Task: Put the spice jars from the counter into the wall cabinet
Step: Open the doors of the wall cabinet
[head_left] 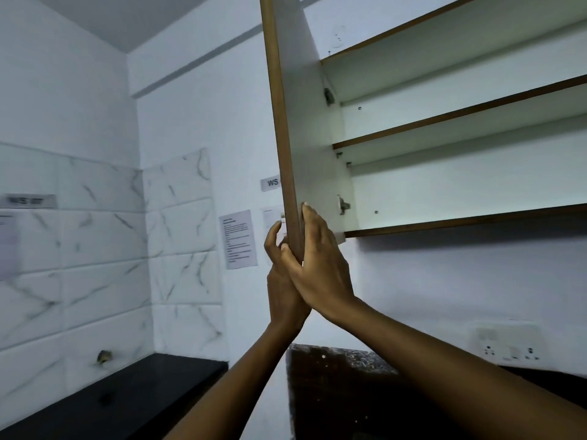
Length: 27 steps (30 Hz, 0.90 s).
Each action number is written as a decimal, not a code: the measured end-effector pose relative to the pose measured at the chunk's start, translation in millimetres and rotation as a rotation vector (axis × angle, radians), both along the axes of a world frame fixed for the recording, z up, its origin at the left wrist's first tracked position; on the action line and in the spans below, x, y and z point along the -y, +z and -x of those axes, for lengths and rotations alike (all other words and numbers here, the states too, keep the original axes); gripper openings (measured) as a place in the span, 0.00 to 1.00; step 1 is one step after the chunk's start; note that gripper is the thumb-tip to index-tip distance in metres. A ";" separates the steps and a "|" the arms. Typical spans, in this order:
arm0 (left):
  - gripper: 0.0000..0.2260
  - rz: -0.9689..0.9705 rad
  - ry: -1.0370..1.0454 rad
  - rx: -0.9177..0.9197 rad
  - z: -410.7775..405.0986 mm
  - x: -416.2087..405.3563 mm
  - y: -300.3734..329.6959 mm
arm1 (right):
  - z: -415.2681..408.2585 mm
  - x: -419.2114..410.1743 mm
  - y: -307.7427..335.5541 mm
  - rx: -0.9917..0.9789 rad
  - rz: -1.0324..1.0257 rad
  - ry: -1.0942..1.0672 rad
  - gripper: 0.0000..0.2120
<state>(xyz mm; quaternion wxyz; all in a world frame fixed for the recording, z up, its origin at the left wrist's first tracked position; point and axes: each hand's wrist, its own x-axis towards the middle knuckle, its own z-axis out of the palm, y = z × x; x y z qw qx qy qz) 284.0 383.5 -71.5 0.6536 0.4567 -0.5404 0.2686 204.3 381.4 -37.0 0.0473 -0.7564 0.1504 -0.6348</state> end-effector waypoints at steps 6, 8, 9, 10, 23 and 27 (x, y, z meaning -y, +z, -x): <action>0.33 -0.010 0.235 0.078 -28.4 -48.5 15.6 | -36.4 -11.2 1.8 -0.142 -0.001 0.131 0.28; 0.32 -0.052 0.368 0.158 -35.1 -60.1 23.4 | -42.3 -9.2 -0.4 -0.252 -0.027 0.109 0.26; 0.32 -0.124 0.462 0.218 -38.3 -64.1 25.5 | -44.1 -7.7 -2.0 -0.317 -0.046 0.088 0.26; 0.32 -0.213 0.558 0.272 -41.3 -68.4 26.0 | -46.2 -6.9 -3.8 -0.385 -0.070 0.080 0.26; 0.30 -0.531 1.166 0.685 -45.5 -75.6 23.7 | -44.0 -1.7 -5.6 -0.622 -0.146 0.086 0.38; 0.28 -0.451 1.056 0.647 -32.5 -76.1 26.7 | -25.2 -2.1 -3.6 -0.476 0.004 0.033 0.33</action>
